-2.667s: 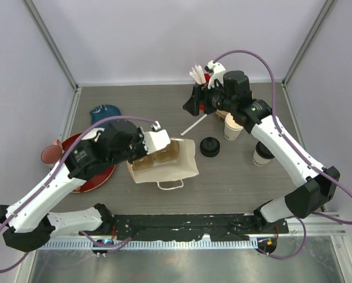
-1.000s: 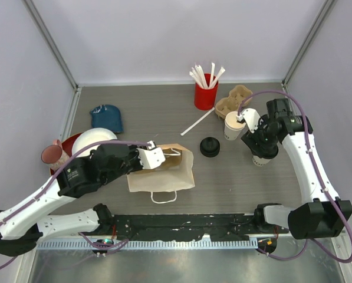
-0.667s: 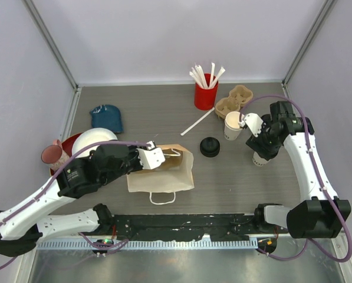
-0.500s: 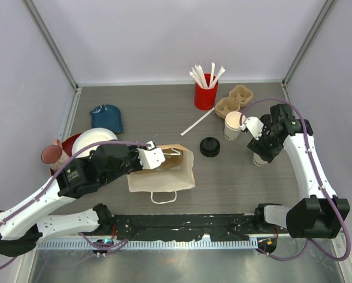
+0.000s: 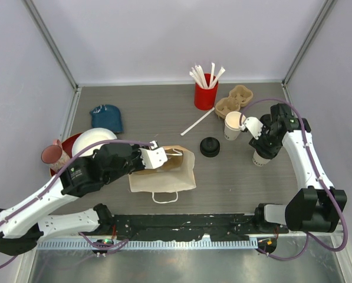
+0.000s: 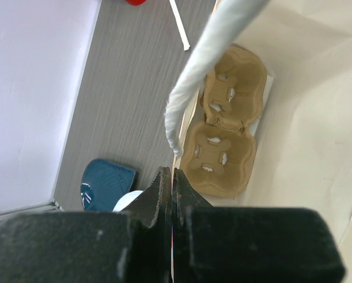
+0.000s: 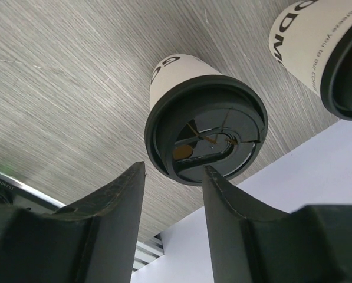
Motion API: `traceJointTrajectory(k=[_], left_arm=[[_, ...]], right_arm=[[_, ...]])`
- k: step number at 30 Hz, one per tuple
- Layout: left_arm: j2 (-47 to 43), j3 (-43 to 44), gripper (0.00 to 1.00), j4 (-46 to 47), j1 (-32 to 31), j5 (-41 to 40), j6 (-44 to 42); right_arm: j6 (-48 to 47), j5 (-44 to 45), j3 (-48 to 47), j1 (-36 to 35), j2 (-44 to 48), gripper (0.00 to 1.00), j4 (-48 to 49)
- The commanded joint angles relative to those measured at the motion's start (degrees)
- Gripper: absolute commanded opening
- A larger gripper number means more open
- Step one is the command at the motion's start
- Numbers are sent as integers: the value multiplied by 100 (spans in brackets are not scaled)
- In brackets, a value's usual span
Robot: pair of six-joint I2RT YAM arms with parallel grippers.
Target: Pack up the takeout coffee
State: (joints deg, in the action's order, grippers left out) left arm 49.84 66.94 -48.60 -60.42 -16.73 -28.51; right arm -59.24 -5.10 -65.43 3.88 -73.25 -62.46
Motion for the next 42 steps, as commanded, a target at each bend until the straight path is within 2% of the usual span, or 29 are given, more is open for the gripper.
traceJointTrajectory(k=[1, 7, 11, 17, 20, 23, 28, 29, 32, 42], left_arm=[[-27, 171, 0, 325, -31, -23, 83], [-1, 179, 0, 342, -31, -32, 118], [-10, 171, 0, 360, -22, -32, 127], [16, 188, 0, 360, -22, -76, 127], [16, 188, 0, 369, -22, -76, 127], [17, 179, 0, 395, -22, -111, 127], [8, 127, 0, 518, -22, -251, 91], [-1, 118, 0, 553, -22, -295, 91], [-10, 39, 0, 755, -22, -531, 65], [-19, -146, 0, 1090, -22, -779, 47]], right_arm=[[-105, -210, 74, 25, 66, 45, 155], [-61, -236, 188, 34, -31, 45, 365], [-70, -263, 180, 34, -110, 39, 375], [-70, -298, 267, 34, -128, 38, 375], [-44, -289, 338, 34, -102, 34, 366], [-17, -333, 373, 34, -40, 21, 331], [88, -439, 277, 34, 39, 13, 217], [114, -474, 268, 34, 65, 8, 199], [316, -632, 197, 34, 144, 1, 164], [1055, -1151, -338, -98, 645, 1, 41]])
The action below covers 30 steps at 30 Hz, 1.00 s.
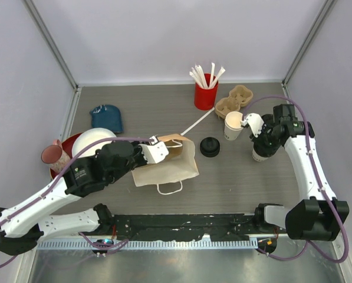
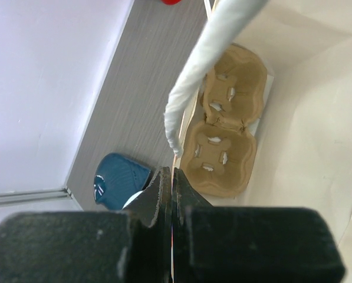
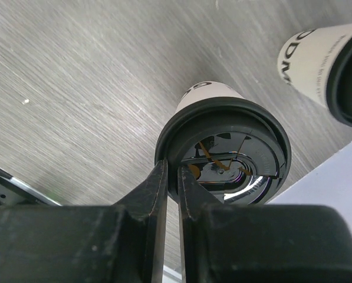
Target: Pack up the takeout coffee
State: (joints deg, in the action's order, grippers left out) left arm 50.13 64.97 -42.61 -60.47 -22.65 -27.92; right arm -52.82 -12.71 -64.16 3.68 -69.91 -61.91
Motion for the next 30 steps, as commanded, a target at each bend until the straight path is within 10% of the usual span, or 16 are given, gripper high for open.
traceJointTrajectory(k=[1, 22, 30], left_arm=[[-30, 68, 0, 491, -26, -178, 102], [199, 288, 0, -256, 465, 252, 2449], [269, 306, 0, -265, 659, 508, 2520]], right_arm=[[517, -425, -527, -122, 329, 1, -14], [2776, -1137, -5131, -3224, -725, 1, -1902], [3269, -2008, -5553, -4146, -761, 1, -1675]])
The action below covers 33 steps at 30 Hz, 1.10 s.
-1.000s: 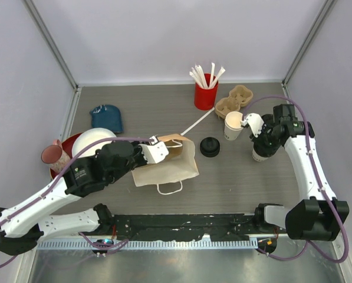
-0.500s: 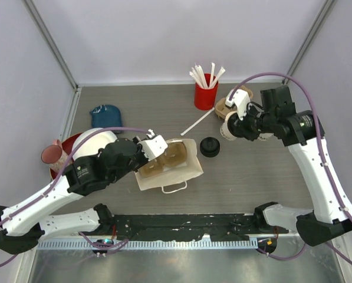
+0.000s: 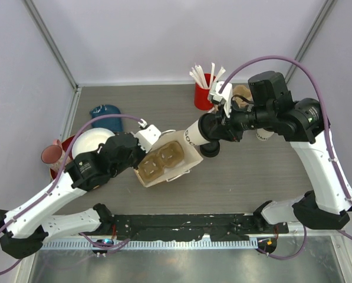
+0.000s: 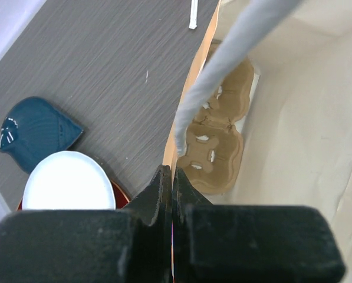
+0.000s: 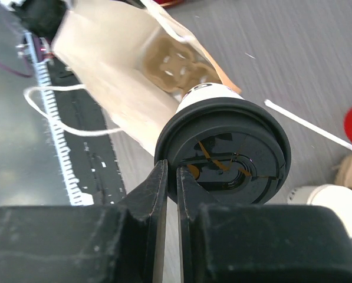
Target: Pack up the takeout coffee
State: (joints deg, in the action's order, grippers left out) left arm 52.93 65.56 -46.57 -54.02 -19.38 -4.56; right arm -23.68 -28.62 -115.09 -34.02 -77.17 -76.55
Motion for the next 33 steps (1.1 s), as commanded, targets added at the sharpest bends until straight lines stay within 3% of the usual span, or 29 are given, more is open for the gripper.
traceJointTrajectory(k=[1, 10, 16, 24, 33], left_arm=[[-19, 238, 0, 148, 23, 197, 175], [-54, 256, 0, 43, 40, 329, 315], [-116, 185, 0, 34, 137, 575, 577], [-283, 54, 0, -11, 295, 812, 772], [-318, -96, 0, 262, 304, 874, 579]], right_arm=[[364, -416, -514, -456, -79, 1, -202], [364, -153, -1385, -1334, -668, 1, -325], [-171, 426, -841, -2011, -852, 1, -598], [-1278, 1253, -173, -2258, -1055, 1, -474], [-1622, 2053, 1154, -2916, -880, 1, 456]])
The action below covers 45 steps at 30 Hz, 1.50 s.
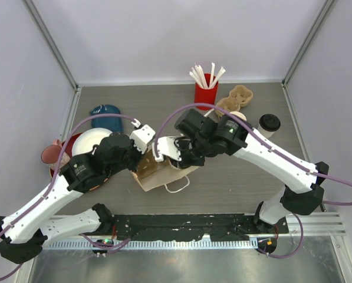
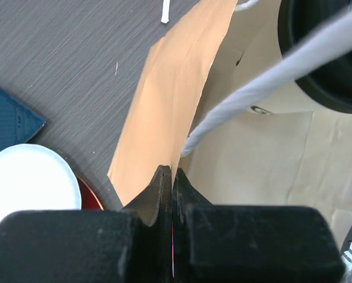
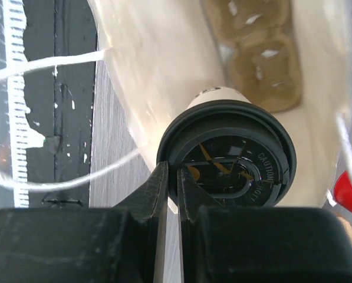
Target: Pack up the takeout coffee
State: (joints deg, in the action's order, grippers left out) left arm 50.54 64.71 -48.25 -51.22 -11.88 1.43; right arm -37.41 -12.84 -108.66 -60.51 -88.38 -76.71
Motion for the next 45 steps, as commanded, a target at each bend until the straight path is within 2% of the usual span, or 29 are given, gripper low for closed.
traceJointTrajectory(k=[1, 6, 14, 23, 29, 33, 37, 41, 45], left_arm=[[-106, -28, 0, 456, 25, 133, -29], [-133, -178, 0, 597, 16, 133, 50], [-185, -186, 0, 439, 165, 370, 542], [-238, -222, 0, 448, 446, 774, 937], [-203, -143, 0, 247, 1069, 1451, 1762], [-220, -169, 0, 167, 1421, 1583, 1861], [-238, -55, 0, 176, 1457, 1969, 1887], [-177, 77, 0, 114, 1466, 2312, 1878], [-71, 25, 0, 149, 1466, 2260, 1817]], right_arm=[[-249, 528, 808, -320, 303, 1, 655], [22, 949, 1610, -655, 708, 1, 1684], [278, 1846, 2024, -831, 848, 1, 2845], [156, 1672, 2359, -831, 779, 1, 3504], [146, 1091, 1972, -840, 620, 1, 3347], [295, 740, 2085, -831, 822, 1, 3022], [304, 582, 2095, -840, 910, 1, 2802], [418, 405, 1367, -883, 594, 1, 2240], [331, 633, 1725, -883, 629, 1, 2406]])
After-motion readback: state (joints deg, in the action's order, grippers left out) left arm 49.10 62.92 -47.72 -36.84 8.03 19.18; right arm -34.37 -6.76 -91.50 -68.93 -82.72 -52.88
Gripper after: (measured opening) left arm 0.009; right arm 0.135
